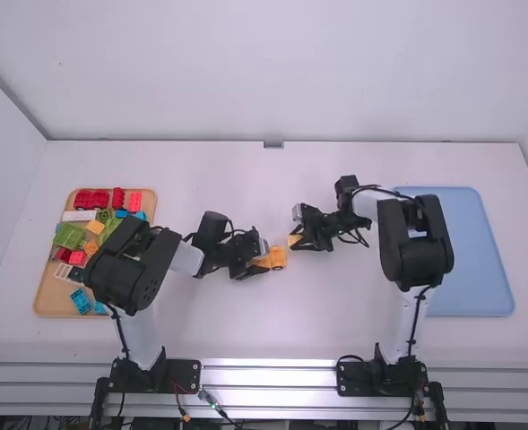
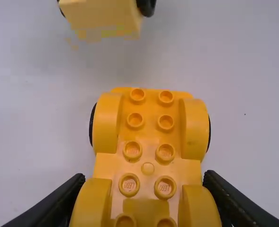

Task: Assemble lego blocks to make yellow taxi

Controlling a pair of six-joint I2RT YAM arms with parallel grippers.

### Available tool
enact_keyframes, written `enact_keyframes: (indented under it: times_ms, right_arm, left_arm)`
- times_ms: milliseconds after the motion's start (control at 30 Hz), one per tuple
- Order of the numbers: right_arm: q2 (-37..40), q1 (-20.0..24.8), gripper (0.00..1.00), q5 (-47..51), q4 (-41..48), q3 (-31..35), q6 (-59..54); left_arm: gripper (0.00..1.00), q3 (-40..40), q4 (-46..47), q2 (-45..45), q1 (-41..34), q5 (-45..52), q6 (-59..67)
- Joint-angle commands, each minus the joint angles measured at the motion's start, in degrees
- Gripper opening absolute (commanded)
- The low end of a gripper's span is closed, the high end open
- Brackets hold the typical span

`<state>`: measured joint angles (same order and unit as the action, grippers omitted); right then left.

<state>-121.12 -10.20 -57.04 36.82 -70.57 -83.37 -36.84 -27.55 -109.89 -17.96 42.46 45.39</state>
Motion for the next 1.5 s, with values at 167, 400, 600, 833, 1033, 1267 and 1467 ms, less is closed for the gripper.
enact_keyframes:
  times_ms: [167,400,600,833,1033,1267,1467]
  right_arm:
    - [6.3,-3.8,0.23,2.2,-3.9,-0.5,6.7]
    - [9.3,-4.7,0.23,1.8,-7.3,3.3,7.7]
    - [9.9,-5.2,0.24,1.6,-19.3,9.9,16.3]
    - [9.9,-6.9,0.24,3.1,-23.3,12.5,19.3]
    - [9.9,-6.7,0.23,3.1,-24.3,14.5,18.7]
    - [9.9,-6.0,0.27,4.7,-37.1,20.5,27.1]
    - [9.9,-5.9,0.27,4.8,-39.6,22.2,27.9]
  left_arm:
    - [0.35,-5.0,4.9,-1.9,0.1,1.8,8.3]
    - [0.37,-7.2,0.7,-8.0,1.9,7.9,7.2]
    - [0.42,-8.3,0.6,-8.6,1.5,10.7,7.2]
    - [0.44,-8.3,-0.5,-8.6,1.8,10.6,6.6]
    - [0.5,-8.7,0.4,-8.6,1.8,10.7,6.5]
    - [0.51,-9.3,2.4,-8.6,1.5,10.6,6.5]
    - [0.52,-9.3,4.6,-8.5,1.5,10.7,6.6]
